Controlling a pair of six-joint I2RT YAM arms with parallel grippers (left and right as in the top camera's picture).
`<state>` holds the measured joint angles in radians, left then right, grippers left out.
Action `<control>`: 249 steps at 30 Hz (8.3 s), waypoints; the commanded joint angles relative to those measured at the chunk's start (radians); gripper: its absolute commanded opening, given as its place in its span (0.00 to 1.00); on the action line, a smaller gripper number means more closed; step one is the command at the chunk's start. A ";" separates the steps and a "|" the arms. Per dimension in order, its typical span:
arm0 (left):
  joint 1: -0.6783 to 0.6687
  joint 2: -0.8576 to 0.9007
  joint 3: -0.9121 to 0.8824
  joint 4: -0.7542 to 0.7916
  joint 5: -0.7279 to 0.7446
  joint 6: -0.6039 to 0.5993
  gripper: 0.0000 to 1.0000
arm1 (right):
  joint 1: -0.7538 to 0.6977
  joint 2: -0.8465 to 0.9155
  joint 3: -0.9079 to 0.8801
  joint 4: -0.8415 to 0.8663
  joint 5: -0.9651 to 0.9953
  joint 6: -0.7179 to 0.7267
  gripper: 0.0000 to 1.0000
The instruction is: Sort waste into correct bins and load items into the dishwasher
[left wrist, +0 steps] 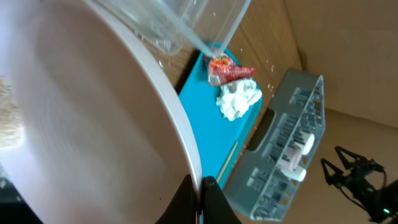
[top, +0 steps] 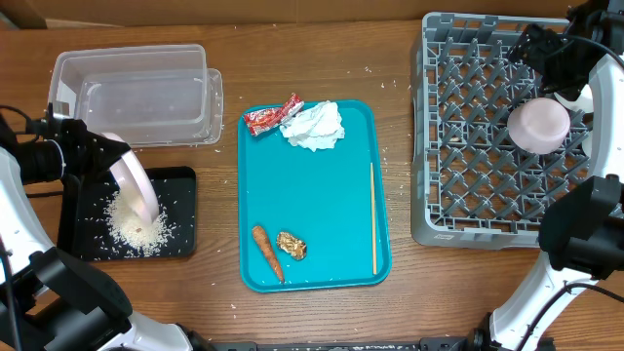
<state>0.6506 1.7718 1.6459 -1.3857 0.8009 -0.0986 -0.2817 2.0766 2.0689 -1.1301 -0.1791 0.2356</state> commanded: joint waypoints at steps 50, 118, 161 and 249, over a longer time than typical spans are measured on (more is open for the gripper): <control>-0.207 -0.111 0.000 -0.103 0.034 0.163 0.04 | -0.006 -0.036 0.027 0.003 -0.002 0.005 1.00; -0.965 -0.002 0.184 0.056 -0.954 -0.528 0.56 | -0.006 -0.036 0.027 0.116 -0.006 0.005 1.00; -0.559 0.013 0.182 -0.005 -0.882 -0.534 1.00 | 0.687 0.219 0.025 -0.149 0.122 -0.359 0.98; -0.559 0.013 0.182 -0.005 -0.882 -0.533 1.00 | 0.214 0.257 0.513 -0.216 1.023 0.084 0.04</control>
<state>0.0933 1.7805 1.8210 -1.3914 -0.0860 -0.6228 -0.0696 2.3646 2.6137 -1.3643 0.7521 0.2989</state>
